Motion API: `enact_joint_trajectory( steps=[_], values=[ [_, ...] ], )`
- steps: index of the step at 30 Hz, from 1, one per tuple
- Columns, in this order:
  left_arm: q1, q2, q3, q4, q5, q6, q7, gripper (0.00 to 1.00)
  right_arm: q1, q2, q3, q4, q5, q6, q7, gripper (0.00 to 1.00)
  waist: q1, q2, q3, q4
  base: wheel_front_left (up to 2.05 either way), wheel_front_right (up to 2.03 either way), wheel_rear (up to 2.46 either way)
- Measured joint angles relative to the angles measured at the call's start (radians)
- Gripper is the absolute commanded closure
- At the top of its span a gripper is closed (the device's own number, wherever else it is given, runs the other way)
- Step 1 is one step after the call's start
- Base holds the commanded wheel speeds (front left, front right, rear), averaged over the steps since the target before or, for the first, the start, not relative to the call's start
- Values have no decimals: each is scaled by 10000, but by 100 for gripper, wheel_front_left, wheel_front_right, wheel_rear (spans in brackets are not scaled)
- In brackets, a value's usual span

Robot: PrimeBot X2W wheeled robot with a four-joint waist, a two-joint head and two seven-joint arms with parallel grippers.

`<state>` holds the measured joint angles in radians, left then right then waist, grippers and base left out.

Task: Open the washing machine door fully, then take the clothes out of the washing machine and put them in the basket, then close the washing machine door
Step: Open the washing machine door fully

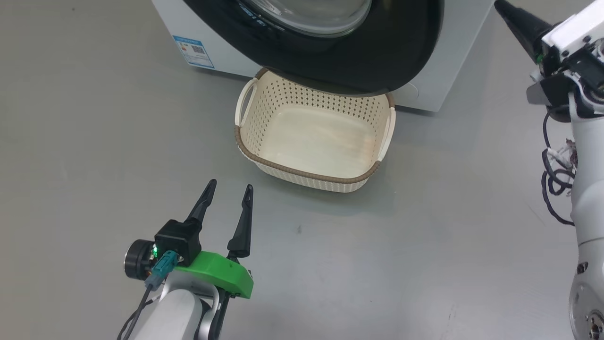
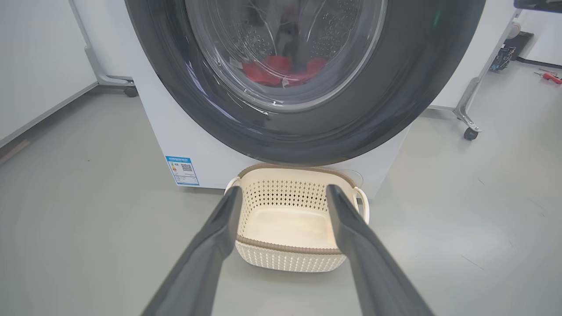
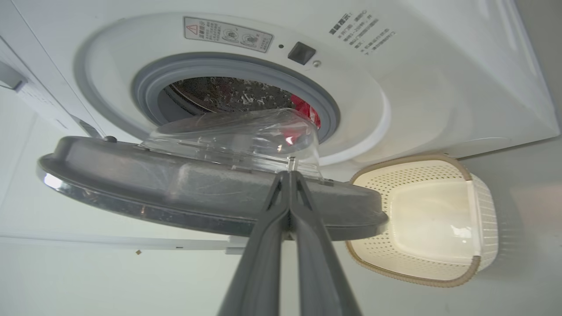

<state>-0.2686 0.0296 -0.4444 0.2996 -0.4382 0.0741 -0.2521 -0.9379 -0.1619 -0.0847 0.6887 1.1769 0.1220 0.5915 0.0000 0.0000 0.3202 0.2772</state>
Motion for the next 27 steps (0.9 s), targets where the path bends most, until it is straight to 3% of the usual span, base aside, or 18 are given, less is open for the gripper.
enact_joint_trajectory(
  steps=[7,15,27],
  values=[
    [223,10,245,88,228,-6,0,0,1359,-332,1329,-1168,-1684,79,-1085,100,0,0,-465,-435,0,0,0],
    [540,31,433,148,380,-90,0,0,2627,-642,3080,-3710,-2936,73,-2704,100,0,0,-951,-868,0,0,0],
    [897,44,685,142,441,-100,0,0,5058,-1532,3735,-4428,-5358,73,-5446,100,0,0,-1450,-1197,0,0,0]
  ],
)
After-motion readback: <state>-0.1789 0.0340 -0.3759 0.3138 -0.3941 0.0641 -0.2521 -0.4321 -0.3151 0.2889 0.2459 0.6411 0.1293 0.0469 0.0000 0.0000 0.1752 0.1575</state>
